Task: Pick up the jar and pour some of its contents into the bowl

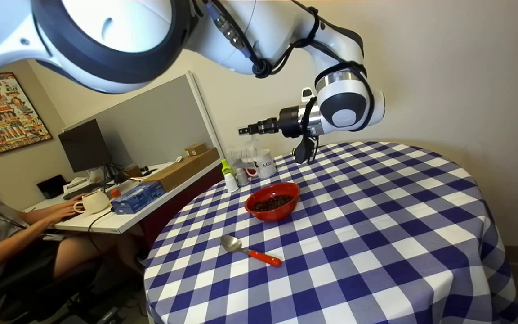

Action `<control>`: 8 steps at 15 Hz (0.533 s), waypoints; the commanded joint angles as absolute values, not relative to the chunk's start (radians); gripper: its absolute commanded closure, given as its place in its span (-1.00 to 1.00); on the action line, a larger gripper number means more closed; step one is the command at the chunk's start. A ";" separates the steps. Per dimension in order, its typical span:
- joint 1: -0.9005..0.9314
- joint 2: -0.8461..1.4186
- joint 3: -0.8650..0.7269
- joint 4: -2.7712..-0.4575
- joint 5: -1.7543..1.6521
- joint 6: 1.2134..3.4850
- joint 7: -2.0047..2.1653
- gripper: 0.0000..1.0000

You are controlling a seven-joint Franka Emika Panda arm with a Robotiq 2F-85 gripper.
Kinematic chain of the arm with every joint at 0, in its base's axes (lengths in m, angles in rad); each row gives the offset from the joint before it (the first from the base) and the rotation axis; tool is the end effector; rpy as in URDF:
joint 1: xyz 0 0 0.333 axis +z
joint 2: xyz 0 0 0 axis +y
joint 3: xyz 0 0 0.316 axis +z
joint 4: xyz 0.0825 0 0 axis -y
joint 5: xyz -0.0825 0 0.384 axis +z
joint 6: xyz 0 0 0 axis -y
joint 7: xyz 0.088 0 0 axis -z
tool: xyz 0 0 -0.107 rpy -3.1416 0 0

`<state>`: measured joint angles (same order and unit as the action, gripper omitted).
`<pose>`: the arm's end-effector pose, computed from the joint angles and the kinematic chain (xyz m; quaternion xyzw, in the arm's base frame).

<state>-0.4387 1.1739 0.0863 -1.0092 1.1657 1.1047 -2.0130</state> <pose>0.6786 -0.1419 0.1761 -0.4982 -0.4841 -0.3878 0.6058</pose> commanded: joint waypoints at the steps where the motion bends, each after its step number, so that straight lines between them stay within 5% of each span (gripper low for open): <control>1: -0.406 1.147 0.061 -1.001 1.131 1.158 -1.997 0.86; 8: -0.304 1.063 -0.007 -1.040 1.001 1.372 -2.026 0.86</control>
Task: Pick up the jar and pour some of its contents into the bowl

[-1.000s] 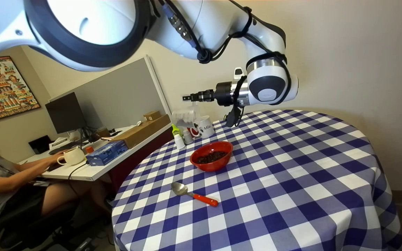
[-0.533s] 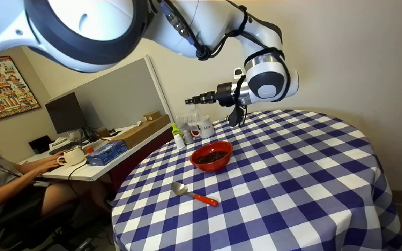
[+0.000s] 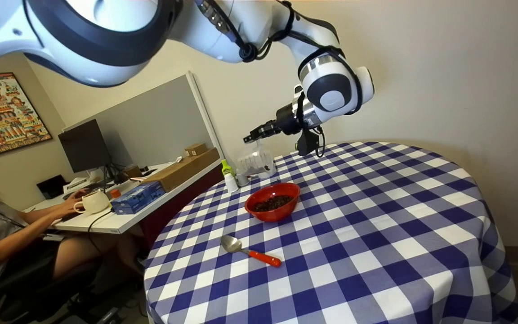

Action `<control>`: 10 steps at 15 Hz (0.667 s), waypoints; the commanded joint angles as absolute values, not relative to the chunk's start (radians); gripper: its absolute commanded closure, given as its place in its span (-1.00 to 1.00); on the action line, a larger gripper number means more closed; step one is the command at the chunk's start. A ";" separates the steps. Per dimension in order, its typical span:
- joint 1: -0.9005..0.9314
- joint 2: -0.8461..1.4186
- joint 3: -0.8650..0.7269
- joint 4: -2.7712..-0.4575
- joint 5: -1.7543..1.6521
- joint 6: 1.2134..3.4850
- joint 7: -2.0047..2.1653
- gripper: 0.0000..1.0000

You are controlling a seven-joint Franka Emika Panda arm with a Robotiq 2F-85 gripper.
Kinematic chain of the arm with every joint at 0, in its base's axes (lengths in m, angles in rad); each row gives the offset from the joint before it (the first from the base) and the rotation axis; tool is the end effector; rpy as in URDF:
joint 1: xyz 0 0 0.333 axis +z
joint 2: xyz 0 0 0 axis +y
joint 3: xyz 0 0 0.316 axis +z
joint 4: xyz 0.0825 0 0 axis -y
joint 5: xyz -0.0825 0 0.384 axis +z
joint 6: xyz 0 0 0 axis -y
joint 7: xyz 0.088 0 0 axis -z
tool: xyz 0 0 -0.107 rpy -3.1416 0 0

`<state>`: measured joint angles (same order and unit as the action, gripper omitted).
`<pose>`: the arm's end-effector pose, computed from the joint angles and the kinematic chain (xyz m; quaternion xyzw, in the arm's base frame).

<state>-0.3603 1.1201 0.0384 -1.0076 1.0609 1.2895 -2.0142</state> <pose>0.7018 -0.1276 0.1859 -0.5698 -0.5353 -0.3412 0.5219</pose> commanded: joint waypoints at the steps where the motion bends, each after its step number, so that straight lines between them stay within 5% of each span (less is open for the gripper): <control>1: -0.283 1.048 -0.019 -1.050 0.979 1.409 -2.024 0.86; 10: -0.128 0.955 -0.078 -1.117 0.720 1.751 -1.997 0.85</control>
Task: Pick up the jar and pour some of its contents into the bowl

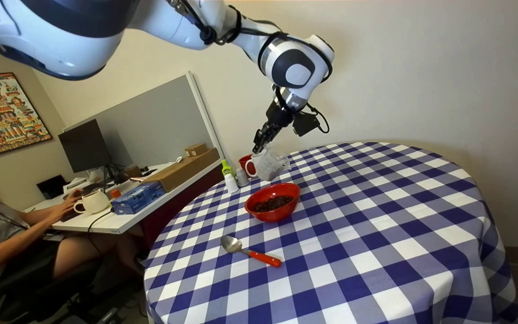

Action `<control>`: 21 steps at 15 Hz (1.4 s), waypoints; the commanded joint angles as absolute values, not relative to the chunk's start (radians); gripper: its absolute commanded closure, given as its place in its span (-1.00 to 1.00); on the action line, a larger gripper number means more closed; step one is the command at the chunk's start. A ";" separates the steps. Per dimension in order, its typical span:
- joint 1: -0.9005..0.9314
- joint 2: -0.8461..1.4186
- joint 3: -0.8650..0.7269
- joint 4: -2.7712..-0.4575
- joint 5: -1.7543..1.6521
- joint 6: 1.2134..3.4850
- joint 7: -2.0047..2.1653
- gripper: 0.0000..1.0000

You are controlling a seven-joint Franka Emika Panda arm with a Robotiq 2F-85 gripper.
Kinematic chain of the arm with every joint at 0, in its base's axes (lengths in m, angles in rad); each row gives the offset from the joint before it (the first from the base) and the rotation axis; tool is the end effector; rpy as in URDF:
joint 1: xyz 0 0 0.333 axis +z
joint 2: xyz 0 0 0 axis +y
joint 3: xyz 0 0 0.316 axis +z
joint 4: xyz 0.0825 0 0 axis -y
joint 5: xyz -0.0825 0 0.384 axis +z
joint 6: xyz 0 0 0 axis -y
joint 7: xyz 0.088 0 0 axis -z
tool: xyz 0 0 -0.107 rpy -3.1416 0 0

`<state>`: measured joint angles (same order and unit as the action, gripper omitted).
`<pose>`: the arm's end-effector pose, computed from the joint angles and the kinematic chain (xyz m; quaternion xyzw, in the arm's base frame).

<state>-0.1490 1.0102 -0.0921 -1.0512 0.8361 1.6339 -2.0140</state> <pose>0.7393 -0.0810 0.2145 -0.6517 -0.6430 -0.2333 0.3279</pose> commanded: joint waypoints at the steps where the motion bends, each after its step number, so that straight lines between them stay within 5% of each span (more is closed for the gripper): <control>1: -0.119 0.947 -0.078 -1.125 0.678 1.795 -1.991 0.85; 11: -0.107 0.907 -0.077 -1.252 0.181 2.273 -1.795 0.85; 21: -0.098 0.903 -0.107 -1.362 -0.196 2.279 -1.463 0.85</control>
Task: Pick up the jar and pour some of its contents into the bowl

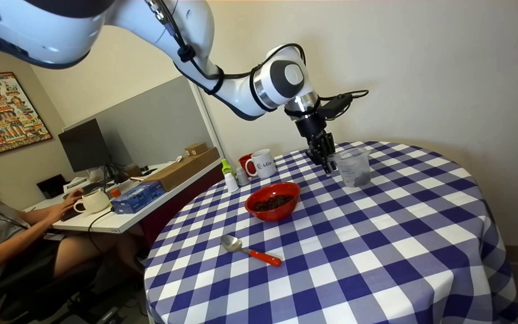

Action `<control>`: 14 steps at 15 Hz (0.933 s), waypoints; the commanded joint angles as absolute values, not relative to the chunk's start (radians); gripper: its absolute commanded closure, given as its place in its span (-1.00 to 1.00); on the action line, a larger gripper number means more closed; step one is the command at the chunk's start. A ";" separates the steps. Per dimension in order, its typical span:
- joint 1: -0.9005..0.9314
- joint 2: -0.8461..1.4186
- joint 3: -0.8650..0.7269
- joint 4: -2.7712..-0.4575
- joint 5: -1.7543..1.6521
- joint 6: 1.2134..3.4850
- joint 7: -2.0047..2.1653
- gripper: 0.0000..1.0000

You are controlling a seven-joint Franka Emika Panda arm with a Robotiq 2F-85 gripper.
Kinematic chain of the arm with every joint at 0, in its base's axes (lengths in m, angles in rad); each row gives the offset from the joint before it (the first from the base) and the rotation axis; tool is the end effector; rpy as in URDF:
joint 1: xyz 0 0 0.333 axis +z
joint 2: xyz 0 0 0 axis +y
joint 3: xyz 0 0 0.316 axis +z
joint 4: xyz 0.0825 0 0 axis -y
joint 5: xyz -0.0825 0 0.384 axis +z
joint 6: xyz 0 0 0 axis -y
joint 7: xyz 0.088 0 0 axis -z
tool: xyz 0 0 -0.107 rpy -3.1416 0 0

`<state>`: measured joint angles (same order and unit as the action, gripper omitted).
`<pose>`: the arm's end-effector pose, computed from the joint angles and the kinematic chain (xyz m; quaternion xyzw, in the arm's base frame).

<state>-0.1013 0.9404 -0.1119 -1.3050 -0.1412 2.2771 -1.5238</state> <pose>0.7339 -0.1419 0.1764 0.7454 0.6590 -0.0643 0.0774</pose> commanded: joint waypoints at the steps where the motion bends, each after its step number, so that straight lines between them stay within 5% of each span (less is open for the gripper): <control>1: -0.106 0.903 -0.096 -1.367 -0.198 2.283 -1.454 0.85; 8: -0.158 0.907 -0.021 -1.376 -0.143 2.280 -1.412 0.76; 9: -0.158 0.912 -0.025 -1.372 -0.144 2.289 -1.380 0.04; 14: -0.163 0.907 -0.028 -1.379 -0.159 2.304 -1.298 -0.53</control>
<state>-0.1550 0.9396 -0.0367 -1.3385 -0.1546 2.2807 -1.3414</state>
